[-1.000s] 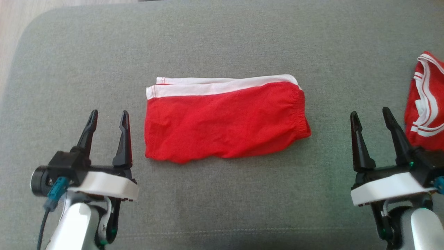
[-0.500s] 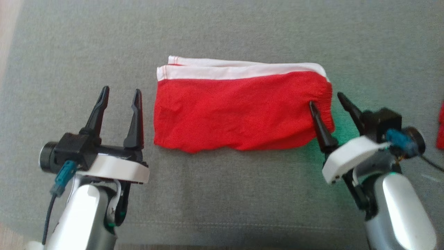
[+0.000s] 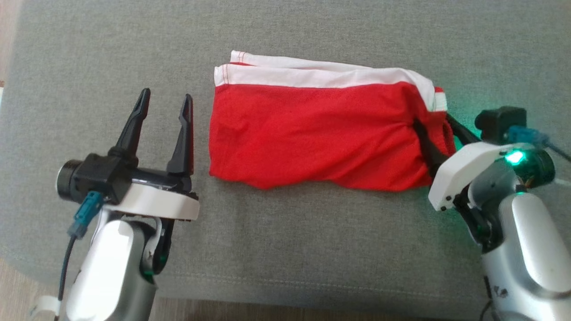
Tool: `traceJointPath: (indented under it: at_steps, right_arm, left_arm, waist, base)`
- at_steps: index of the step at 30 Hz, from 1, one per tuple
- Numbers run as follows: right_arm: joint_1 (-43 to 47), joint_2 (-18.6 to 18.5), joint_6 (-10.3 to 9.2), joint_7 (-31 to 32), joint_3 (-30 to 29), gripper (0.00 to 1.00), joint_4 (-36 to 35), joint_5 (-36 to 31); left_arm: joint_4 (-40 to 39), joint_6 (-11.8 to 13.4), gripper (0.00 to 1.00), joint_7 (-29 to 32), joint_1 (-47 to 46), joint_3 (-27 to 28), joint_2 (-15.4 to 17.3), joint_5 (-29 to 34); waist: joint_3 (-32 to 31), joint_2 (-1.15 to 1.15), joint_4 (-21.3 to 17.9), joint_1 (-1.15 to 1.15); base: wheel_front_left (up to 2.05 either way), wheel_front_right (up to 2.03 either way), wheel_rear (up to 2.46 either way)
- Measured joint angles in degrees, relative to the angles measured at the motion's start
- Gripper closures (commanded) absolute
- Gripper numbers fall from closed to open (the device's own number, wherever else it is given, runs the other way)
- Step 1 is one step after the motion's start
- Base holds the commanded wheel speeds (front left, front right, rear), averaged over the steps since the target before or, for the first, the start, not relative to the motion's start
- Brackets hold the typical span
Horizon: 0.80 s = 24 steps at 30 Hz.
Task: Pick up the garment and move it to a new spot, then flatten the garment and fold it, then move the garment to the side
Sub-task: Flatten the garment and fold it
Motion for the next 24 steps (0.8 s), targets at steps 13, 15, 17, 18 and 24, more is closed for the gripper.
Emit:
traceJointPath:
  at_steps: [13, 15, 17, 18, 24]
  right_arm:
    - [4.7, -6.7, 0.00, 3.9, 0.7, 1.00, -5.0, 10.0]
    - [5.2, -7.7, 0.00, 4.2, 0.4, 1.00, -5.6, 10.8]
    - [6.0, -9.4, 0.00, 4.7, -0.4, 1.00, -6.9, 13.1]
    - [6.4, -9.9, 0.00, 4.8, -0.8, 1.00, -7.6, 14.1]
    - [8.0, -8.8, 0.00, 8.9, -1.9, 1.00, -11.5, 28.6]
  left_arm:
    - [0.7, -1.0, 0.00, 0.0, 0.4, 2.2, -1.3, 1.8]
    - [0.7, -1.0, 0.00, 0.0, 0.5, 2.4, -1.3, 1.8]
    - [0.9, -1.0, 0.00, 0.0, 0.6, 2.6, -1.5, 1.8]
    - [1.0, -1.0, 0.00, 0.0, 0.6, 2.6, -1.5, 1.9]
    - [1.9, -1.0, 0.00, 0.0, 2.0, 2.8, -1.7, 2.3]
  waist:
    - [-2.5, 0.00, -1.6, 0.00]
    - [-2.7, 0.00, -1.7, 0.00]
    - [-3.2, 0.00, -1.9, 0.00]
    - [-3.5, 0.00, -2.0, 0.00]
    - [-5.2, 0.00, -2.6, 0.00]
  base:
    - [0.00, 0.00, 0.00]
    - [0.00, 0.00, 0.00]
    - [0.00, 0.00, 0.00]
    - [0.00, 0.00, 0.00]
    - [0.00, 0.00, 0.00]
